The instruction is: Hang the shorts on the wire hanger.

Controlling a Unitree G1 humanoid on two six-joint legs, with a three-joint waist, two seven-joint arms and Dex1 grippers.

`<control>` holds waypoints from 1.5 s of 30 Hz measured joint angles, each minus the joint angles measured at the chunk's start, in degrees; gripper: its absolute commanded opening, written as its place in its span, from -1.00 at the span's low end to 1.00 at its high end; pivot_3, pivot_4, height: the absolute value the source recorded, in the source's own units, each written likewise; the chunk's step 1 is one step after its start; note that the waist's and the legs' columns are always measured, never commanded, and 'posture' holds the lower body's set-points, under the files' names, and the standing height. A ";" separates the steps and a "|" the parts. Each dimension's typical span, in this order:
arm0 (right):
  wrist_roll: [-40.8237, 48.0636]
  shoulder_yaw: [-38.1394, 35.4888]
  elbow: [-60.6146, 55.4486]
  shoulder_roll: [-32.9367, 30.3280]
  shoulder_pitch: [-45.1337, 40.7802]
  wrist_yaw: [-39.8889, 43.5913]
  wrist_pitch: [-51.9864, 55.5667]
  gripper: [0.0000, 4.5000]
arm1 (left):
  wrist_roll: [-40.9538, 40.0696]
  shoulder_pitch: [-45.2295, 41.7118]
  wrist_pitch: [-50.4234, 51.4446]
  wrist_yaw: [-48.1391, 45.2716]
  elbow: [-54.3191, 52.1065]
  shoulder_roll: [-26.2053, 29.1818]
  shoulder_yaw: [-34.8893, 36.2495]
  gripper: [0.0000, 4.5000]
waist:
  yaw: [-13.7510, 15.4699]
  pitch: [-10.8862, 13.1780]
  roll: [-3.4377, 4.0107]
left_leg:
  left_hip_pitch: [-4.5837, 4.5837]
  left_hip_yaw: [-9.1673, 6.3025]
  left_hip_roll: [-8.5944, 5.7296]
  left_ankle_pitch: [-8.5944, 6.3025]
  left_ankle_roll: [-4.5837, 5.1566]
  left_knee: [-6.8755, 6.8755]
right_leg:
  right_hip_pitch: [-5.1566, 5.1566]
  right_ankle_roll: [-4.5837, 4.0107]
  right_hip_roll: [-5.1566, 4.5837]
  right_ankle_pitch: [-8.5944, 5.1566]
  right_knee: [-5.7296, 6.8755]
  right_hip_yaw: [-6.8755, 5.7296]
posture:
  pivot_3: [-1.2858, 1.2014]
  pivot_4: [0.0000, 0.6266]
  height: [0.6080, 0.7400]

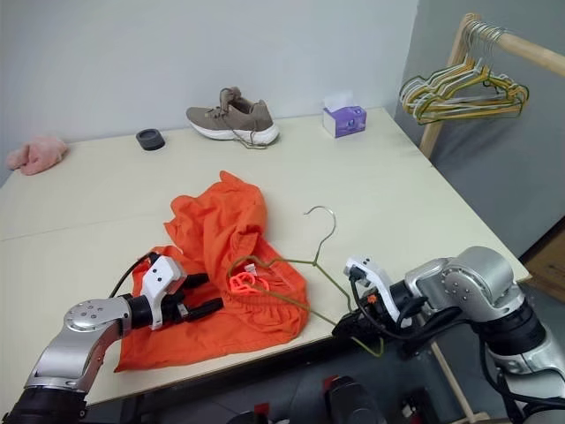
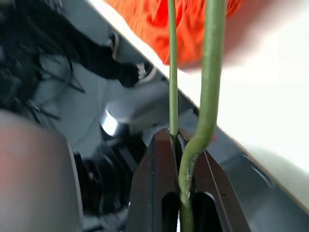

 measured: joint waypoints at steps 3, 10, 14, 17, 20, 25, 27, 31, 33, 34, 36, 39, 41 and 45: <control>0.04 -1.11 2.95 0.25 -0.49 -1.09 1.29 -1.00 | 0.02 0.00 -0.10 -0.02 0.09 0.00 0.00 0.66 | 0.13 0.00 0.00 | -0.01 0.00 0.00 0.00 0.00 0.00 | 0.00 0.00 0.00 0.00 -0.01 -0.01 | -0.15 -0.78 1.00; 0.04 -3.15 9.52 0.03 -1.51 -3.43 1.29 -1.00 | -0.14 0.05 -0.17 0.04 0.08 -0.01 0.02 0.66 | 0.12 0.00 0.01 | 0.01 -0.01 0.00 0.00 0.00 0.00 | 0.00 -0.01 0.00 0.00 0.01 -0.01 | -0.14 -0.80 1.00; 0.16 -4.12 11.05 -0.04 -1.50 -4.59 1.29 -1.00 | -0.52 0.12 -0.02 0.10 0.08 -0.16 0.16 0.66 | 0.20 0.00 0.00 | -0.03 0.00 0.00 0.00 0.00 0.01 | 0.00 0.00 0.00 0.00 0.00 0.00 | -0.14 -0.80 1.00; 0.18 -5.63 12.05 -0.34 -1.20 -5.73 1.29 -1.00 | -0.75 0.24 0.00 0.12 0.08 -0.15 0.37 0.66 | 0.33 0.00 0.00 | -0.02 0.00 0.00 0.00 0.00 0.01 | 0.00 0.00 0.00 0.00 0.00 -0.01 | -0.14 -0.80 1.00; 0.05 -5.99 13.15 -0.30 -0.48 -6.29 1.29 -1.00 | -0.78 0.28 0.00 0.11 0.08 -0.14 0.39 0.66 | 0.37 0.00 0.00 | -0.02 0.00 0.00 0.00 0.00 0.01 | 0.00 0.00 0.00 0.00 0.00 -0.01 | -0.14 -0.81 1.00; 0.11 -4.13 13.43 0.37 -0.32 -6.32 1.29 -1.00 | -0.78 0.19 0.00 0.03 0.08 -0.13 0.38 0.66 | 0.37 0.00 0.00 | -0.02 0.00 0.00 0.00 0.00 0.01 | 0.00 0.00 0.00 0.00 0.01 0.00 | -0.13 -0.81 1.00; 0.37 -2.91 13.51 1.62 -0.56 -6.36 1.29 -1.00 | -0.78 -0.14 0.00 0.01 0.08 -0.13 0.38 0.66 | 0.35 -0.01 0.00 | -0.02 -0.01 0.00 0.00 0.00 0.01 | 0.00 0.00 0.00 0.00 0.01 -0.01 | -0.13 -0.81 1.00; 1.18 -2.44 16.07 5.51 -2.04 -7.52 1.29 -1.00 | -0.77 -0.20 -0.02 0.04 0.12 -0.11 0.39 0.66 | 0.34 -0.01 0.00 | -0.02 0.00 0.00 0.00 0.00 0.03 | 0.00 0.02 0.00 0.01 0.02 0.00 | -0.13 -0.81 1.00; 2.50 -2.44 17.13 7.25 -3.34 -8.57 1.29 -1.00 | -0.78 -0.18 -0.04 0.04 0.12 -0.11 0.39 0.66 | 0.37 -0.01 0.00 | -0.03 -0.01 0.00 0.00 0.01 0.03 | 0.00 0.02 0.00 0.02 0.02 -0.01 | -0.13 -0.81 1.00; 3.22 -2.53 17.64 8.00 -3.99 -9.28 1.29 -1.00 | -0.78 -0.14 -0.04 0.06 0.12 -0.11 0.40 0.66 | 0.41 -0.01 0.00 | -0.03 -0.01 0.00 0.00 0.00 0.03 | 0.00 0.02 0.00 0.02 0.02 -0.01 | -0.13 -0.81 1.00; 4.82 -3.77 20.12 11.14 -5.79 -11.82 1.30 -1.00 | -0.76 -0.09 -0.04 0.09 0.12 -0.11 0.40 0.66 | 0.32 -0.01 0.00 | -0.04 -0.01 0.00 0.00 0.01 0.03 | 0.00 0.02 0.00 0.02 0.02 -0.01 | -0.13 -0.81 1.00; 6.13 -7.06 23.22 15.76 -7.59 -16.66 1.30 -1.00 | -0.76 -0.10 -0.05 0.15 0.13 -0.12 0.40 0.66 | 0.49 -0.02 -0.02 | -0.06 -0.03 0.00 0.00 0.01 0.03 | 0.00 0.02 0.00 0.02 0.02 -0.02 | -0.13 -0.81 1.00; 6.16 -11.76 25.14 20.30 -8.41 -20.68 1.32 -1.00 | -0.76 -0.15 -0.03 0.22 0.13 -0.18 0.39 0.66 | 0.62 -0.02 -0.02 | -0.13 -0.03 0.00 0.00 0.01 0.05 | -0.07 0.03 0.00 0.03 0.04 -0.01 | -0.13 -0.81 1.00; 5.90 -18.71 23.79 26.12 -9.61 -25.71 1.29 -1.00 | -0.77 -0.13 -0.03 0.29 0.11 -0.71 0.36 0.66 | 1.19 -0.03 0.00 | -0.29 -0.01 0.00 0.00 0.01 0.04 | -0.26 0.03 0.00 0.03 0.07 0.00 | -0.13 -0.81 1.00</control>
